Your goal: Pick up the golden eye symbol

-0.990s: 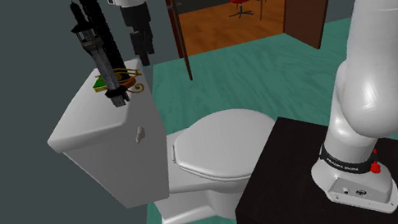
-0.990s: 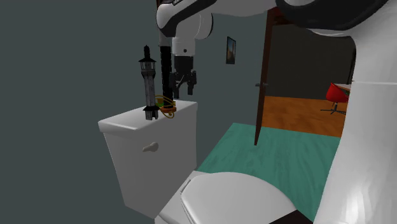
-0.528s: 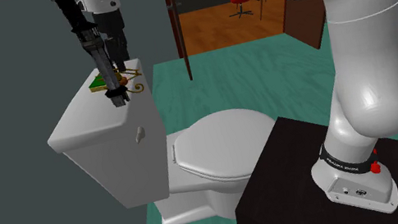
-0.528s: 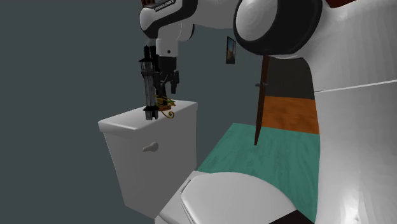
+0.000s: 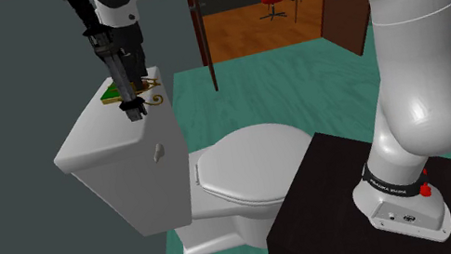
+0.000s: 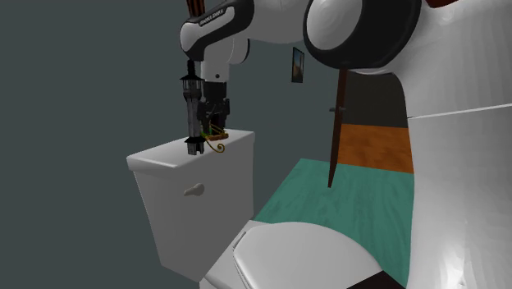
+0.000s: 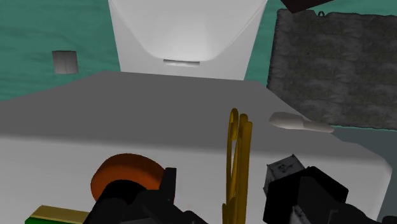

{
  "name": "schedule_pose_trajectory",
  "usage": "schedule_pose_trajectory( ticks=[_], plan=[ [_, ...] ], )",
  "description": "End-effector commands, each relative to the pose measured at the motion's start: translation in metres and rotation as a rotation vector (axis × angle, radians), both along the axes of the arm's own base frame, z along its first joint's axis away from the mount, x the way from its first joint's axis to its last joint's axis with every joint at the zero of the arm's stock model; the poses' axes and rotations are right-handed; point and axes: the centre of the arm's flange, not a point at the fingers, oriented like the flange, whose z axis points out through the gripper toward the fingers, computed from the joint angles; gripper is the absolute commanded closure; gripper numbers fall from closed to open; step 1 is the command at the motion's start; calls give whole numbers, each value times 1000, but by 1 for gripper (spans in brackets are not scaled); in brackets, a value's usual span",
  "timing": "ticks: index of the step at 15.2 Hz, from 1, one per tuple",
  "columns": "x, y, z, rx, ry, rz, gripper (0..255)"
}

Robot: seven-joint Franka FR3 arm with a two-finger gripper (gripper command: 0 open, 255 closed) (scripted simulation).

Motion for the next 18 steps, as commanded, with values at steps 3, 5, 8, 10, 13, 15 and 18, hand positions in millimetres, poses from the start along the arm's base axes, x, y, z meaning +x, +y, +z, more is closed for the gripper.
schedule_pose_trajectory(
  ticks=[3,5,8,10,13,15,18],
  plan=[
    [0,1,-9,-6,21,1,255],
    [-1,2,-9,-6,21,1,255],
    [0,5,-7,-7,21,1,255],
    [2,1,-13,-6,21,1,255],
    [2,1,2,-6,21,1,255],
    [2,1,13,-6,21,1,255],
    [2,1,29,-6,21,1,255]
  ],
)
